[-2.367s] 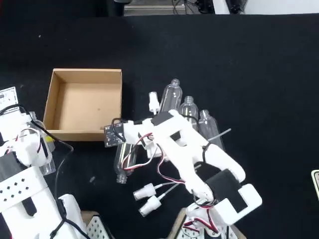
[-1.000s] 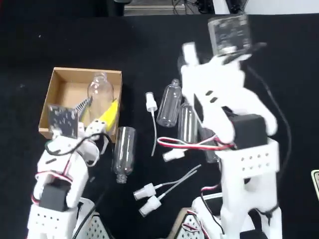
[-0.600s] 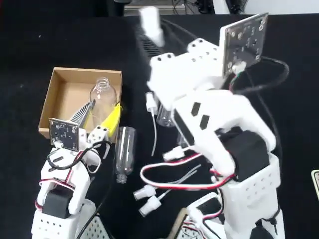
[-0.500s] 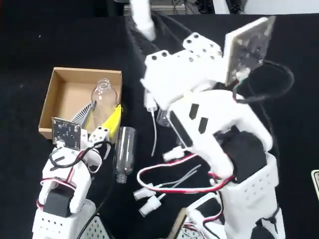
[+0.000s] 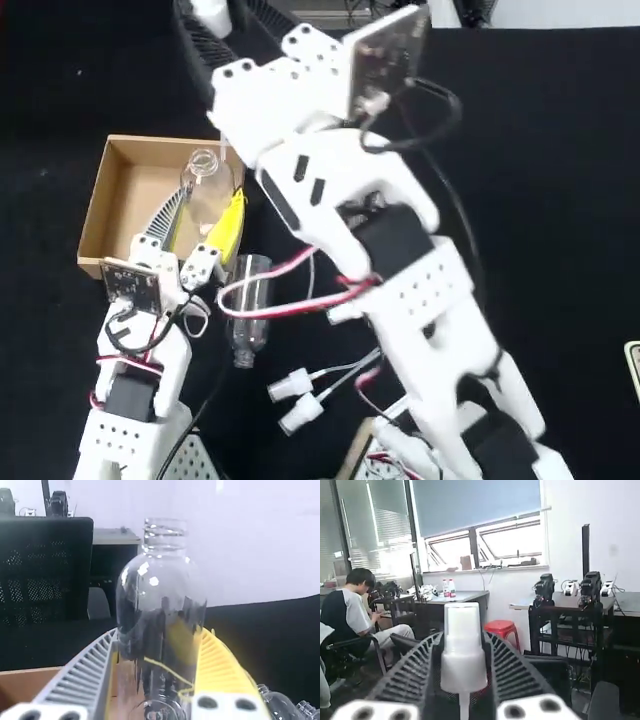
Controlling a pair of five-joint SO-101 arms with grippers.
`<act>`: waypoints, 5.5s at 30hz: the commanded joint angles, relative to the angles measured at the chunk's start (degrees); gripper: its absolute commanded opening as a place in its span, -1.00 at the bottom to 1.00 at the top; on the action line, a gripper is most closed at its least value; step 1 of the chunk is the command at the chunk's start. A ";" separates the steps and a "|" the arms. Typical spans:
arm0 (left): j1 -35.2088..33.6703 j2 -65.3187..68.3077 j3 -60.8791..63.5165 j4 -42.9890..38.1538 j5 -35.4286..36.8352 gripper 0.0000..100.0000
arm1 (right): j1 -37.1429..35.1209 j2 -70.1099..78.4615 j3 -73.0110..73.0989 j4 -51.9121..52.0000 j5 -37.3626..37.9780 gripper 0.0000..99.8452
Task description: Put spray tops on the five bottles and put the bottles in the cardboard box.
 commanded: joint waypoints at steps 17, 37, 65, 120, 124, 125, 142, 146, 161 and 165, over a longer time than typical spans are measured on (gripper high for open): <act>0.84 -0.62 1.10 -1.85 0.26 -0.93 | -3.87 2.86 -2.51 -6.33 0.18 -0.98; 0.84 -0.62 1.10 -1.85 0.18 -0.93 | -3.96 2.33 3.91 -5.45 0.18 -0.98; 0.31 -0.62 1.63 -1.85 0.44 -0.93 | -10.99 -17.71 20.44 12.48 5.80 -0.73; -59.47 78.07 -20.44 -57.93 -6.42 -0.93 | 13.27 -50.42 71.87 24.97 8.09 -0.79; -59.91 92.48 -23.43 -68.66 -6.42 -0.94 | 13.27 -50.42 71.87 24.97 8.00 -0.79; -60.00 95.91 -24.31 -71.56 -6.42 -0.94 | 13.27 -50.42 71.96 24.97 8.00 -0.79; -63.43 140.31 -38.37 -103.47 -5.89 -0.94 | 13.27 -50.51 71.96 25.41 8.09 -0.79; -63.87 143.91 -39.78 -104.44 -5.89 -0.93 | 13.27 -50.51 71.96 25.41 8.09 -0.79; -66.33 143.91 -39.08 -104.44 -2.29 -0.37 | 13.27 -50.42 71.96 25.41 8.18 -0.79; -66.68 143.82 -40.48 -104.44 -2.29 -0.37 | 13.27 -50.33 71.96 25.41 8.18 -0.79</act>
